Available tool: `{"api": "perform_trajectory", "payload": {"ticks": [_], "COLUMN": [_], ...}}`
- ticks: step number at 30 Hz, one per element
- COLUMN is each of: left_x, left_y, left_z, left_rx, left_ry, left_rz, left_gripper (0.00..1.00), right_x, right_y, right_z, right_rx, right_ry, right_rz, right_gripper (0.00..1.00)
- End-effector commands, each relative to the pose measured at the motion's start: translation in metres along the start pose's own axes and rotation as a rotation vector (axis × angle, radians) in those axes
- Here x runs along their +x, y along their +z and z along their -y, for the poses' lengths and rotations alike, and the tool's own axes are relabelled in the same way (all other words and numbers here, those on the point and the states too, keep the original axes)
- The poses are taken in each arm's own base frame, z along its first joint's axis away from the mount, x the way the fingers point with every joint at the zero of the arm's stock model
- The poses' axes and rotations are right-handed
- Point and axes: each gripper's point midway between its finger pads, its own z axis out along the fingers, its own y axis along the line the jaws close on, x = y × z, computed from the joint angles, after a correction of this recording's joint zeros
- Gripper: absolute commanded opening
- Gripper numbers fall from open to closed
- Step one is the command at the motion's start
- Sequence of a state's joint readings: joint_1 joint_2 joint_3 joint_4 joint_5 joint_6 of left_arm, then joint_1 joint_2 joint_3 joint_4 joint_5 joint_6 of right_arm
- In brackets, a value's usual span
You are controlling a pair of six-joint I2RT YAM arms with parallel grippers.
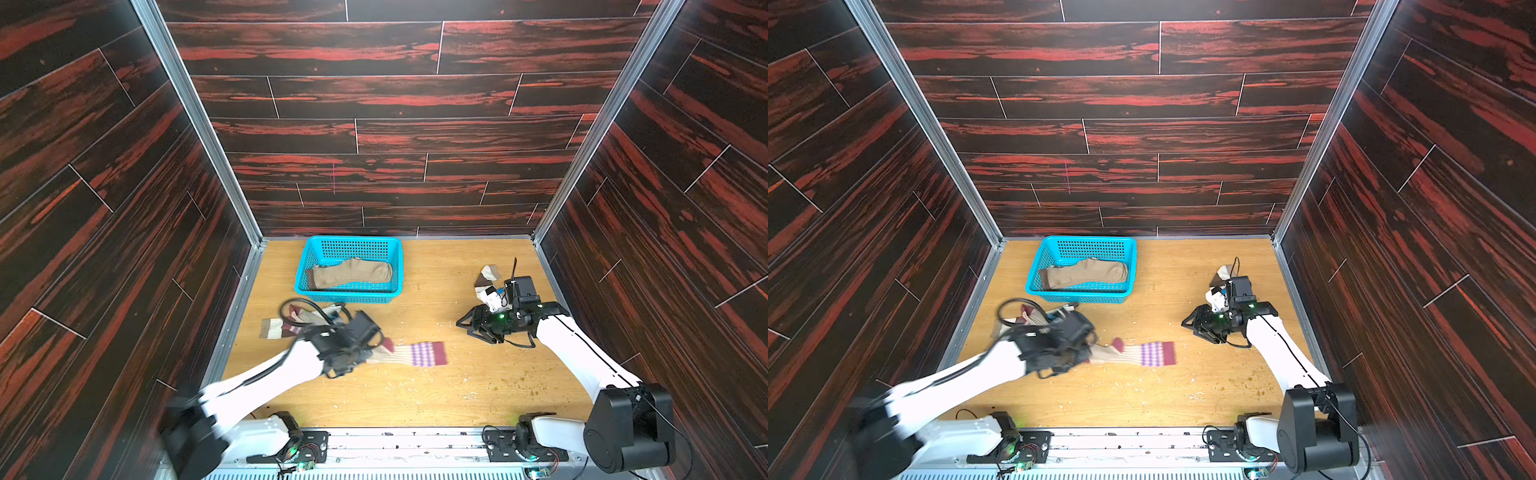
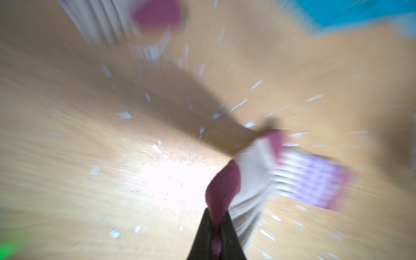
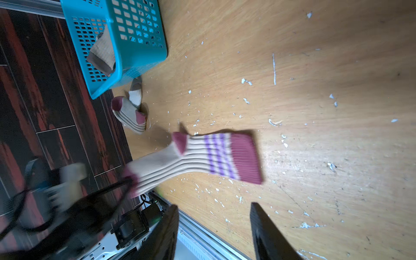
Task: Place the socks together as a pair
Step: Flatten out the sock at the center of the board.
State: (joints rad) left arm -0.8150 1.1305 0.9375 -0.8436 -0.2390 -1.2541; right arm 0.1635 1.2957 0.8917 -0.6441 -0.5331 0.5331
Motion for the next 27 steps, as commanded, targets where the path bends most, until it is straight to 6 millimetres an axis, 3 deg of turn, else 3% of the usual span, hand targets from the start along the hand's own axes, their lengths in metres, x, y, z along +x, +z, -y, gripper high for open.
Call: {"api": "perform_trajectory", "payload": {"ticks": [1, 3, 5, 7, 9, 11, 15, 19, 22, 25, 27], "left_x": [-0.038, -0.056, -0.068, -0.076, -0.078, -0.069, -0.021, 0.050, 0.092, 0.120, 0.133], "left_y": [-0.065, -0.103, -0.127, -0.135, -0.129, -0.104, -0.033, 0.056, 0.110, 0.141, 0.152], "left_z": [-0.043, -0.043, -0.039, -0.022, -0.003, 0.024, 0.082, 0.112, 0.130, 0.154, 0.168], "left_rx": [-0.083, -0.066, -0.093, -0.121, -0.153, -0.139, -0.051, -0.016, -0.023, -0.014, -0.007], "left_ry": [0.041, 0.058, 0.121, 0.211, 0.293, 0.345, 0.361, 0.345, 0.354, 0.386, 0.407], "left_rz": [0.177, 0.236, 0.263, 0.252, 0.215, 0.143, -0.030, -0.221, -0.315, -0.376, -0.411], "left_gripper": [0.10, 0.10, 0.10, 0.10, 0.09, 0.09, 0.09, 0.09, 0.09, 0.09, 0.17], "right_x": [0.002, 0.003, 0.002, 0.002, 0.002, 0.003, 0.006, 0.011, 0.013, 0.013, 0.013], "right_y": [-0.003, -0.002, -0.003, -0.003, -0.004, -0.004, -0.008, -0.014, -0.018, -0.025, -0.030], "right_z": [-0.008, -0.007, -0.008, -0.009, -0.009, -0.008, -0.004, 0.001, 0.003, 0.003, 0.001], "right_rx": [-0.020, -0.021, -0.024, -0.025, -0.023, -0.016, 0.015, 0.042, 0.060, 0.075, 0.083], "right_ry": [-0.028, -0.029, -0.035, -0.041, -0.044, -0.044, -0.047, -0.047, -0.046, -0.047, -0.049], "right_rz": [-0.013, -0.015, -0.012, -0.010, -0.010, -0.014, -0.009, 0.001, 0.012, 0.029, 0.044], "right_gripper": [0.54, 0.55, 0.56, 0.58, 0.58, 0.58, 0.58, 0.58, 0.58, 0.58, 0.58]}}
